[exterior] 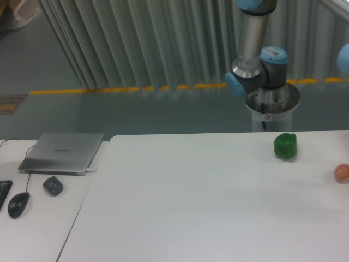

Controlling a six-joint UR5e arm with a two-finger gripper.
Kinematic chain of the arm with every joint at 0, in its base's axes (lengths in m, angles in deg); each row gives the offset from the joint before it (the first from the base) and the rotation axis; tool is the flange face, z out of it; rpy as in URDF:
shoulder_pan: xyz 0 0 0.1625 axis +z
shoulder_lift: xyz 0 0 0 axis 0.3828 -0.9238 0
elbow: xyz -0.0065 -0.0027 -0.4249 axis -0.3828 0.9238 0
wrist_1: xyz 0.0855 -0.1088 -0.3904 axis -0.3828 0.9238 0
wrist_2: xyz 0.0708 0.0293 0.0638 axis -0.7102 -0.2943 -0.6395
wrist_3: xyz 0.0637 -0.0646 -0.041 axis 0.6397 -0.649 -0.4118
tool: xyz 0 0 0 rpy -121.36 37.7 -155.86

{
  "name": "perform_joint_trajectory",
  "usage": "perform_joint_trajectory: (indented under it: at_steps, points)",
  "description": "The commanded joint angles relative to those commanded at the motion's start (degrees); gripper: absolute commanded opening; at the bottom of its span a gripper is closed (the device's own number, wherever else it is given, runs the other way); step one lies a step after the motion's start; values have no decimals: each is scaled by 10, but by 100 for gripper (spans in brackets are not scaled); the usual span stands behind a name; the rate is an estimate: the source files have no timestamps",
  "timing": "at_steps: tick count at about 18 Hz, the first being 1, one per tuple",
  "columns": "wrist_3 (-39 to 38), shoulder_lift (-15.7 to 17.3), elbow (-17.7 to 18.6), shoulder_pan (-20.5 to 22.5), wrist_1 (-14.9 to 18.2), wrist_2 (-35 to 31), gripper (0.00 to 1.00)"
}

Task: Place the triangular bread on the table

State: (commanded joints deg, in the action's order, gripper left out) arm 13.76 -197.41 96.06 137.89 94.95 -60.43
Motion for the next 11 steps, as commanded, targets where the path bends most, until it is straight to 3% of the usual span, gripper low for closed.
perform_joint_trajectory:
  at_steps: [5,11]
  points:
    - [-1,-17,-10,6,-2,-4,100]
    - [13,-46,-6,64,-3,-2,100]
